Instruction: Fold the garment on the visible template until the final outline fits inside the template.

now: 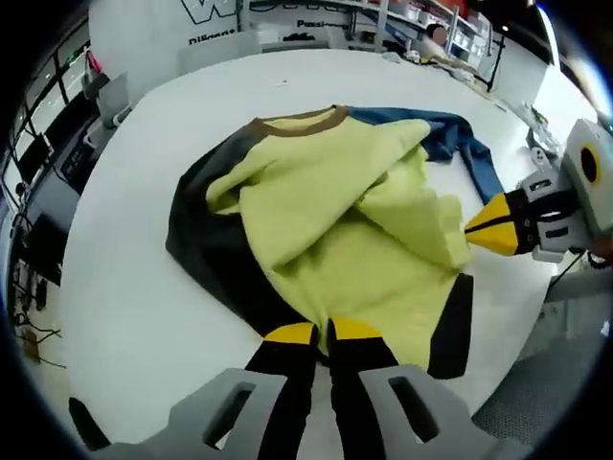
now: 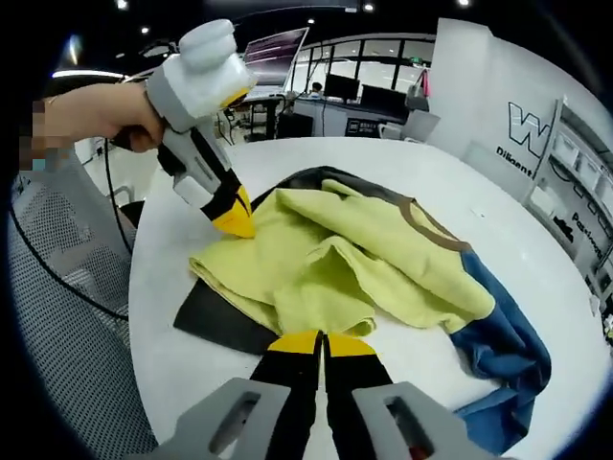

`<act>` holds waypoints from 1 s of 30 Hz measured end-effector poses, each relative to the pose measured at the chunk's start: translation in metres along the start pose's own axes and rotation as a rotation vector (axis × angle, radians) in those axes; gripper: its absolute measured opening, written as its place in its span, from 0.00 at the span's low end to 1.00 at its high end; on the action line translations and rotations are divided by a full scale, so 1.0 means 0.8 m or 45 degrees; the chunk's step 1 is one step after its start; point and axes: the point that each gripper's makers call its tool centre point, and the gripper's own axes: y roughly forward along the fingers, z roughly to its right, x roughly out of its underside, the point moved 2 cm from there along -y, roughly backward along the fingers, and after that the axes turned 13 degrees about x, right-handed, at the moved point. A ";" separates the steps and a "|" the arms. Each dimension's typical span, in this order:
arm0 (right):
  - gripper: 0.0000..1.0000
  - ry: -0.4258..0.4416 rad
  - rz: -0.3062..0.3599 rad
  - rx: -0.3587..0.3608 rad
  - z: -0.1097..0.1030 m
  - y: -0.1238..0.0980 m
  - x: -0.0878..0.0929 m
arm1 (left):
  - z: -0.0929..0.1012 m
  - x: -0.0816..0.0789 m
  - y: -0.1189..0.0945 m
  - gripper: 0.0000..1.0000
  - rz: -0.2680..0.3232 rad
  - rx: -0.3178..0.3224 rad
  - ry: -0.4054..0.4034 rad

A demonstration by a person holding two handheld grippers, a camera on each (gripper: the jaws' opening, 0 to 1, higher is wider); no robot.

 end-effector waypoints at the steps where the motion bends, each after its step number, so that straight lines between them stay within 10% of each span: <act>1: 0.00 0.018 -0.011 0.008 0.004 -0.002 0.004 | -0.002 0.001 -0.001 0.08 -0.014 -0.002 0.018; 13: 0.00 0.151 -0.082 0.008 0.024 -0.032 0.019 | -0.020 0.012 -0.015 0.08 -0.147 -0.024 0.120; 30: 0.00 0.428 -0.296 -0.218 -0.023 -0.083 0.039 | -0.020 0.011 -0.043 0.07 -0.233 -0.054 0.255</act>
